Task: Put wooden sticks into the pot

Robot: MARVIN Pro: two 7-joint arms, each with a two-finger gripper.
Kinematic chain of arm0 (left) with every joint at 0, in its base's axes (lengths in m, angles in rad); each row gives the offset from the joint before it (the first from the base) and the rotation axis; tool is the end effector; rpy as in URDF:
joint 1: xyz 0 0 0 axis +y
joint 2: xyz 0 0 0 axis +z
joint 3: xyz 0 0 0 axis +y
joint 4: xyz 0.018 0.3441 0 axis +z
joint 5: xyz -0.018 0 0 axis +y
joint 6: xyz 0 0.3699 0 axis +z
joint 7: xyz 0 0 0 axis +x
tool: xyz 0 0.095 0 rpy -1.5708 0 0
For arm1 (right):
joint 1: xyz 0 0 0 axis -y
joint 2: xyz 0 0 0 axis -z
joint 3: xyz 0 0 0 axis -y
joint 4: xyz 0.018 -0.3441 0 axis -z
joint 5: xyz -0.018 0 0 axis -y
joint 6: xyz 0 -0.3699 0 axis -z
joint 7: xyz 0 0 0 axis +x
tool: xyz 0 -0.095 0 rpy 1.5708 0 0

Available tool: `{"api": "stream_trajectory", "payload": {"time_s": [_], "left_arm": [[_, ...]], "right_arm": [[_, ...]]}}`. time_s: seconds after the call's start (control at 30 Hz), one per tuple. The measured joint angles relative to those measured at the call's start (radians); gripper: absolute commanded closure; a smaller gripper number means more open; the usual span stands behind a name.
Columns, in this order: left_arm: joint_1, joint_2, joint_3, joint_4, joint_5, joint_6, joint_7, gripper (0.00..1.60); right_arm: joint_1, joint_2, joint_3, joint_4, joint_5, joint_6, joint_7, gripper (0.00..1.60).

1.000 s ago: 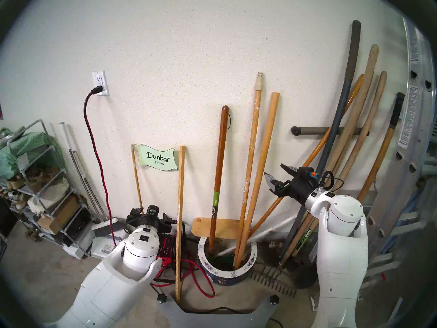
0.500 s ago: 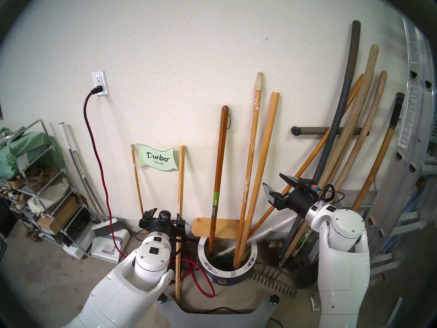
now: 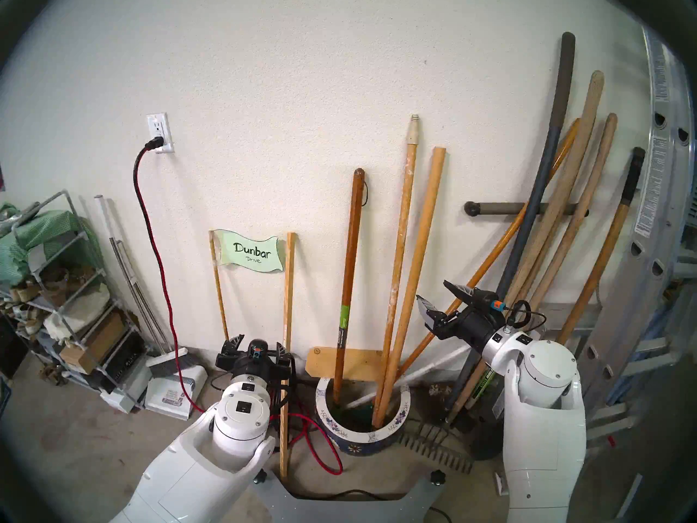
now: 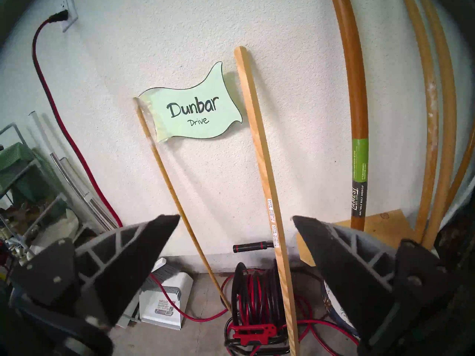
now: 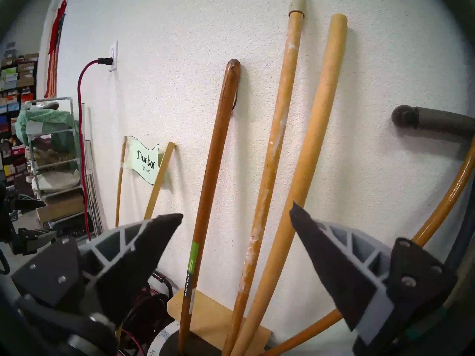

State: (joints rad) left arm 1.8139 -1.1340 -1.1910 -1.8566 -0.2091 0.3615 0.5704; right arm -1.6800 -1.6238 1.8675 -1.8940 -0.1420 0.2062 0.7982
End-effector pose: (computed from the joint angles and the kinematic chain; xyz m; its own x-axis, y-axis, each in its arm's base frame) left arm 0.3584 -0.0020 -0.4000 0.3717 -0.2775 0.8859 0.0578 -0.9455 -0.3204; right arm 0.4134 -0.0540 -0.2950 0.0403 0.1133 0.9927 0.4533 -0.8875 0.0829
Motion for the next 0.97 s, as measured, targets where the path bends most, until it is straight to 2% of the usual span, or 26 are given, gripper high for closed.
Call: {"api": "stream_trajectory", "payload": {"time_s": [0.97], "left_arm": [[0.007, -0.006, -0.007, -0.002, 0.001, 0.007, -0.018, 0.0]], "right_arm": [[-0.005, -0.001, -0.002, -0.001, 0.005, -0.004, -0.008, 0.0]]}}
